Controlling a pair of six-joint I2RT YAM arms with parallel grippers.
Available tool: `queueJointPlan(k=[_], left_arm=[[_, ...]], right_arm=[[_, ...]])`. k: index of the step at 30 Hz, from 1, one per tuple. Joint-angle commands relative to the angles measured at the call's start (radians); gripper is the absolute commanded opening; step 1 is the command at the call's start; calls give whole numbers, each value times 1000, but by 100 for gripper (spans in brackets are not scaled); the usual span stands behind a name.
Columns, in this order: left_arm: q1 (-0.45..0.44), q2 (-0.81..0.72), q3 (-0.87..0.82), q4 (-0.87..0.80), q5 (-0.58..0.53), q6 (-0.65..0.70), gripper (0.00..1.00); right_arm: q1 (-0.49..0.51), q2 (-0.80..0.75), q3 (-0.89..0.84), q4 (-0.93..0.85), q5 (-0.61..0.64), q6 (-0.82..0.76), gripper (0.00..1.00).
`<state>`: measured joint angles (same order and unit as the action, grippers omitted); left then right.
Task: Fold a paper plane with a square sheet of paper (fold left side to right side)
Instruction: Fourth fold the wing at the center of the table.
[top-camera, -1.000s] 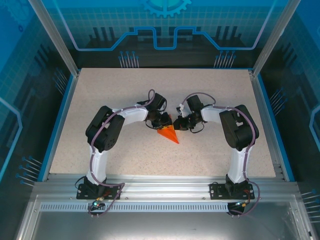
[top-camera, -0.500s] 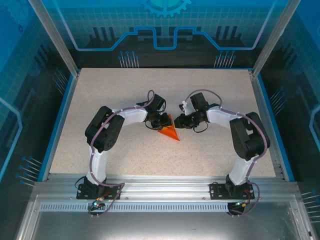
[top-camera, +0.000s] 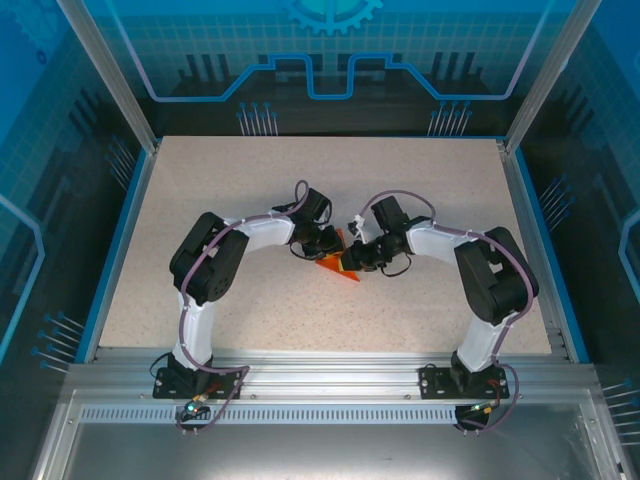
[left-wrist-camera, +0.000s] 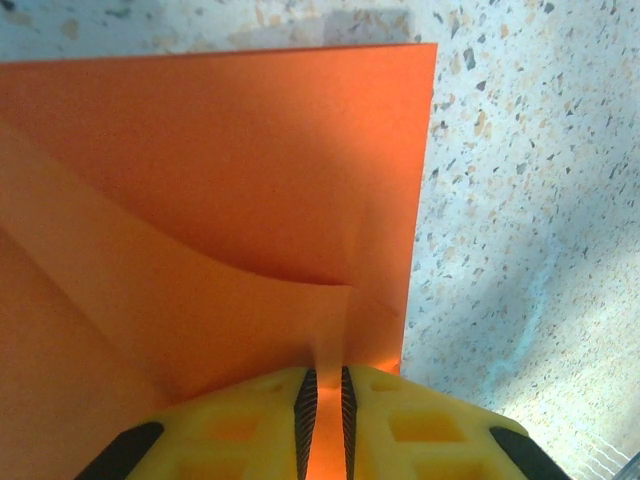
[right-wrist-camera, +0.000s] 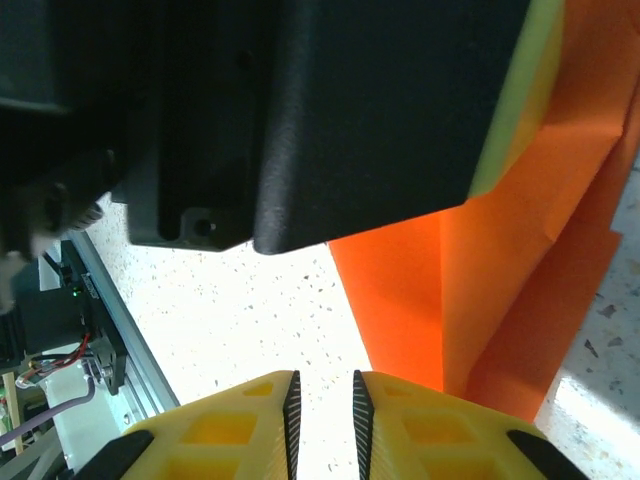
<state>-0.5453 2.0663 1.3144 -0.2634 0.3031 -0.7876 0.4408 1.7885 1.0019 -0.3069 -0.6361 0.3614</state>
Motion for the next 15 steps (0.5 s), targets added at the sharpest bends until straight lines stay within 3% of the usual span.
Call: queueJointPlan(k=[1, 15], left_arm=[[-15, 30, -41, -59, -43, -13, 21], [-15, 31, -35, -71, -55, -7, 21]], right_arm=[[19, 31, -6, -45, 4, -13, 23], [26, 73, -23, -104, 71, -23, 22]])
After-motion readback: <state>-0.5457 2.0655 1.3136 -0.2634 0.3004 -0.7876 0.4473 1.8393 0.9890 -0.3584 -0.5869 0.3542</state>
